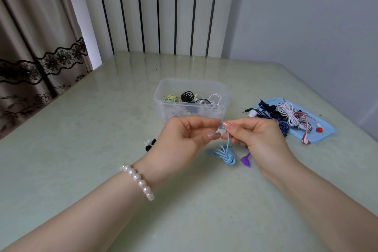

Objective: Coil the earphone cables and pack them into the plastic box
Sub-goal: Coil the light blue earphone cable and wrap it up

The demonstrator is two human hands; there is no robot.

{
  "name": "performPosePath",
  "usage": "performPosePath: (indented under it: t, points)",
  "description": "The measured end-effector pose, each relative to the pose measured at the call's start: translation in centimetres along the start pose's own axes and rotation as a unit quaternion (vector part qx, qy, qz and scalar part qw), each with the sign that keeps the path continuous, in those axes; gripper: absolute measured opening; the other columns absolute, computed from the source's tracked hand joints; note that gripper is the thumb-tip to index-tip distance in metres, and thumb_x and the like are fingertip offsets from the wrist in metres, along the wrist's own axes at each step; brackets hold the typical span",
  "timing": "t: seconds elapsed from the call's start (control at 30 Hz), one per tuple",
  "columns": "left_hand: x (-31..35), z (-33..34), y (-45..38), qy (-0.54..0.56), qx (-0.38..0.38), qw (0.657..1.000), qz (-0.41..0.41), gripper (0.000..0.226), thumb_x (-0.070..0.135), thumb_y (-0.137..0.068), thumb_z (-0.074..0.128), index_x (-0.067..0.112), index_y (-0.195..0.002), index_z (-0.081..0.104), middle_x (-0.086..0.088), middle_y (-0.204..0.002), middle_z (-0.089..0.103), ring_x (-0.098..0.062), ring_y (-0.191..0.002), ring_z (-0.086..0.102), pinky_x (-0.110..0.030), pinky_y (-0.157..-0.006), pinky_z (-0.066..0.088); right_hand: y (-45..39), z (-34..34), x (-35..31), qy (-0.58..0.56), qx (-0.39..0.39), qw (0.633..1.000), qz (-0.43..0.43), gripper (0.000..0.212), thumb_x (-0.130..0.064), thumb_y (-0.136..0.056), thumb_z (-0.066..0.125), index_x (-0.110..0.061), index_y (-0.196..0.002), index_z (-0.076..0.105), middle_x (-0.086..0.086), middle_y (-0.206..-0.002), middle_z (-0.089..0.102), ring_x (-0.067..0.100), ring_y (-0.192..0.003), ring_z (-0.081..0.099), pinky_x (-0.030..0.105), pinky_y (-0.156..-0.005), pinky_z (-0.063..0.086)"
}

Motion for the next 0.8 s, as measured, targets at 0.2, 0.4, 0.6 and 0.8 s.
performPosePath:
  t: [0.2,0.4,0.6,0.8]
  points:
    - [-0.3,-1.5,-0.7,-0.050,0.033,0.998,-0.015,0.028,-0.014,-0.081,0.056,0.011,-0.089,0.064,-0.001,-0.087,0.068,-0.003,-0.078,0.065,-0.012,-0.077,0.051,0.0,0.7,0.0,-0.087,-0.031,0.995,0.029,0.007,-0.015,-0.070,0.064,-0.011,-0.073,0.069,0.003,-0.061,0.067,0.009,-0.054,0.049,0.022,-0.056,0.035]
    - [-2.5,0.3,-0.2,-0.173,-0.073,0.980,-0.072,0.042,-0.005,-0.072,0.072,0.027,-0.092,0.055,-0.006,-0.102,0.066,-0.021,-0.096,0.063,-0.029,-0.088,0.051,0.0,0.7,-0.1,-0.189,-0.032,0.980,0.056,0.014,-0.018,-0.064,0.059,-0.010,-0.070,0.069,0.003,-0.055,0.064,0.009,-0.051,0.049,0.021,-0.054,0.035]
    - [-2.6,1.1,0.0,-0.101,-0.094,0.988,-0.071,0.024,-0.005,-0.076,0.068,0.012,-0.088,0.057,-0.010,-0.082,0.067,-0.024,-0.079,0.066,-0.038,-0.084,0.054,-0.4,-0.1,0.2,-0.197,-0.022,0.978,0.068,0.021,-0.019,-0.065,0.060,-0.008,-0.081,0.067,0.001,-0.057,0.063,0.008,-0.054,0.051,0.017,-0.052,0.041]
    - [-1.8,1.4,0.1,-0.090,-0.099,0.990,-0.040,0.016,-0.006,-0.077,0.066,0.010,-0.078,0.065,-0.016,-0.082,0.067,-0.020,-0.075,0.066,-0.030,-0.078,0.056,-0.5,-0.3,0.2,-0.187,-0.016,0.980,0.064,0.023,-0.019,-0.063,0.062,-0.008,-0.082,0.067,0.001,-0.057,0.064,0.008,-0.055,0.051,0.015,-0.053,0.040]
Point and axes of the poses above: each hand's wrist, its own y-axis away from the middle knuckle, its own z-axis out of the palm, x = y × z, the point moved 9 cm from there along -y, towards the middle knuckle
